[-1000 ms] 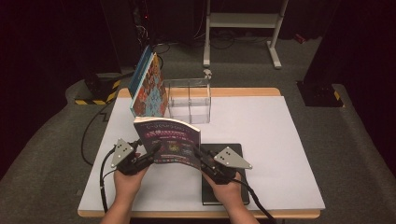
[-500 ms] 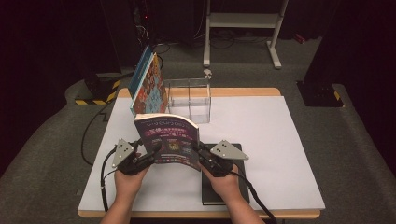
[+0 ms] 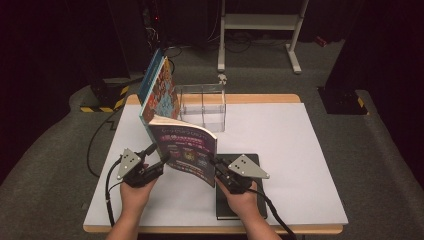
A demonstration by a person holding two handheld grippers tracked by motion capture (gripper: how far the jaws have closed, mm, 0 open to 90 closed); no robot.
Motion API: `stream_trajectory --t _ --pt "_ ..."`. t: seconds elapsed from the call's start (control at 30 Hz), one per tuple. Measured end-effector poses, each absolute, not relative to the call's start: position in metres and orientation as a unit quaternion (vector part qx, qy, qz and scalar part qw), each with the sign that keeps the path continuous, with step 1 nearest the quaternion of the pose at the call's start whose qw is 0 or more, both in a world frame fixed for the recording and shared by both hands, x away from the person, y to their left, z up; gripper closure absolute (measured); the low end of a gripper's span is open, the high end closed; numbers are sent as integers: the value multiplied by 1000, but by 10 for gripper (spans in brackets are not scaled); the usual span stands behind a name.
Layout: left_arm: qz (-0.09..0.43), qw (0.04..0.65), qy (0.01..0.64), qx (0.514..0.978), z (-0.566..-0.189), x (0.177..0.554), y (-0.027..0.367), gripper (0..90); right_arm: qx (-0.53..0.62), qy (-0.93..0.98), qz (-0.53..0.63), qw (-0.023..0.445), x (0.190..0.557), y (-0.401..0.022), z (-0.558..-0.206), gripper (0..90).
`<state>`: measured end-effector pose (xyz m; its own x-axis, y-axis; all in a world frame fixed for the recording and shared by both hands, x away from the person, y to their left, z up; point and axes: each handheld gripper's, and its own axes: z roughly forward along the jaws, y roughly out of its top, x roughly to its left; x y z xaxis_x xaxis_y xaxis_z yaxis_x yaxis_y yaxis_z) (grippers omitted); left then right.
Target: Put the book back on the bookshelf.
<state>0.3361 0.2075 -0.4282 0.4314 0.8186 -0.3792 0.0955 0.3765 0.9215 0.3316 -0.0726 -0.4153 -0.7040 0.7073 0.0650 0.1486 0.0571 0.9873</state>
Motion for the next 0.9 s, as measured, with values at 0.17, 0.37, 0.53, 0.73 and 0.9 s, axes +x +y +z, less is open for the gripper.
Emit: stream_trajectory --t 0.17,0.37,0.53,0.73,0.9 --pt "263 687 465 492 -428 336 209 412 329 677 617 230 335 -73 -416 839" --pt "259 680 473 497 -431 338 214 420 339 669 620 231 340 -72 -414 839" --pt "255 674 477 504 -433 339 216 407 336 662 624 245 340 -67 -409 839" --pt "257 674 481 499 -431 339 222 403 340 649 627 265 343 -62 -402 839" --pt "258 674 482 497 -431 339 225 401 349 641 629 267 352 -61 -399 839"
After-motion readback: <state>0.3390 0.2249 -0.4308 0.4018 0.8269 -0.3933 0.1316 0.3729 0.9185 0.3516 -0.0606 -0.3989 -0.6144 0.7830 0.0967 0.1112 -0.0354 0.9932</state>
